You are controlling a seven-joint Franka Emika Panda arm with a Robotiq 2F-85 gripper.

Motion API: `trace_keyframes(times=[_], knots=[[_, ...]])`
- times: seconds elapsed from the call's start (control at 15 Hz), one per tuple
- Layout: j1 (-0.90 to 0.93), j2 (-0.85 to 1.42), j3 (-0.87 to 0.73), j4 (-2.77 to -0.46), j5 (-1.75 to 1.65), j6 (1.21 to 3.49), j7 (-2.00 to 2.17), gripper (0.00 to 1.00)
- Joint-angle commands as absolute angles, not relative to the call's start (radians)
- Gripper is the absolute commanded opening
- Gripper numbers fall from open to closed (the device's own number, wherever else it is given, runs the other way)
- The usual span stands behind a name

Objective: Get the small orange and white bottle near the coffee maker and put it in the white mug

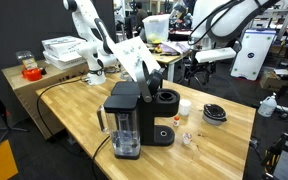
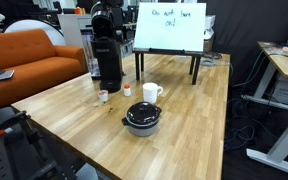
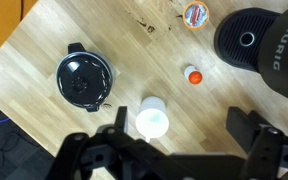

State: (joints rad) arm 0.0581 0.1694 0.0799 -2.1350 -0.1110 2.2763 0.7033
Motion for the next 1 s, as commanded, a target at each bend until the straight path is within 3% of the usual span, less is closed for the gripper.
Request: trace_keyframes(times=[0.0, 0.67, 0.93], knots=[[0.072, 0.215, 0.055, -2.102, -0.077, 2.282, 0.672, 1.00], [0.108, 0.489, 0.017, -1.892, 0.026, 2.330, 0.761, 1.00], [0.120, 0.496, 0.006, -1.895, 0.027, 2.327, 0.742, 1.00]])
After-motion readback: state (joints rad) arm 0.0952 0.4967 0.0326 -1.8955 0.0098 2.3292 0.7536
